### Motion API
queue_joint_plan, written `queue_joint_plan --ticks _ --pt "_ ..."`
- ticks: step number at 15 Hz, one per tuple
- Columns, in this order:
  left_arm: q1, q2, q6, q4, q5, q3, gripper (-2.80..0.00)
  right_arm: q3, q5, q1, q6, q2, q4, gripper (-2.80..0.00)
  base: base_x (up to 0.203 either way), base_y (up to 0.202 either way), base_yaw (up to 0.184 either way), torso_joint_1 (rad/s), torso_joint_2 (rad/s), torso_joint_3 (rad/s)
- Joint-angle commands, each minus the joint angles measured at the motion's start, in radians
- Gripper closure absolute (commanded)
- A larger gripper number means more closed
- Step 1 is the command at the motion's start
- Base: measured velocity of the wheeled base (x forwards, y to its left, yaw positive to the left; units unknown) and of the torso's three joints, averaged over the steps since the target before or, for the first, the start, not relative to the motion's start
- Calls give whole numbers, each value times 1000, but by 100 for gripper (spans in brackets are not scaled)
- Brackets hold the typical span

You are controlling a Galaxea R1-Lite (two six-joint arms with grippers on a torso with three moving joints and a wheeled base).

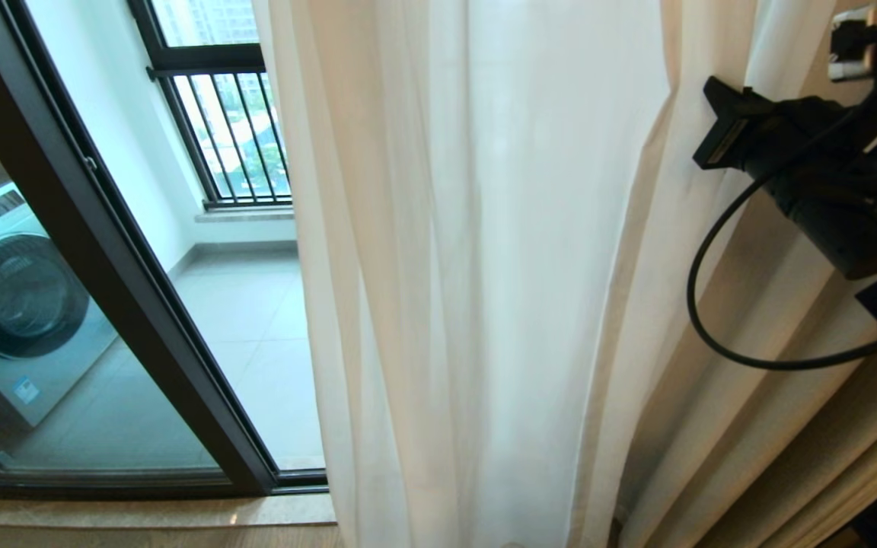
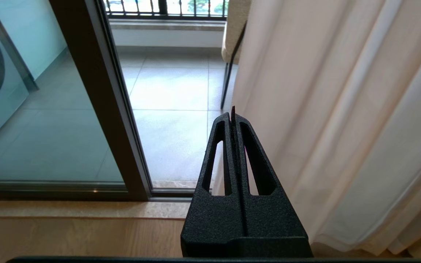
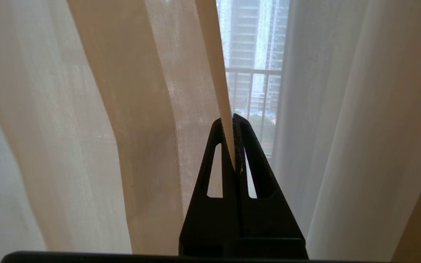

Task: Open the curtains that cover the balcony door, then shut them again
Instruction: Pull the inner curtains open on both sides

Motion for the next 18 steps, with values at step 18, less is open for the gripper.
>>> queue_joint_plan --ticks 18 --pt "1 0 0 0 0 0 0 -189 -4 -198 -6 1 173 0 0 0 0 0 0 0"
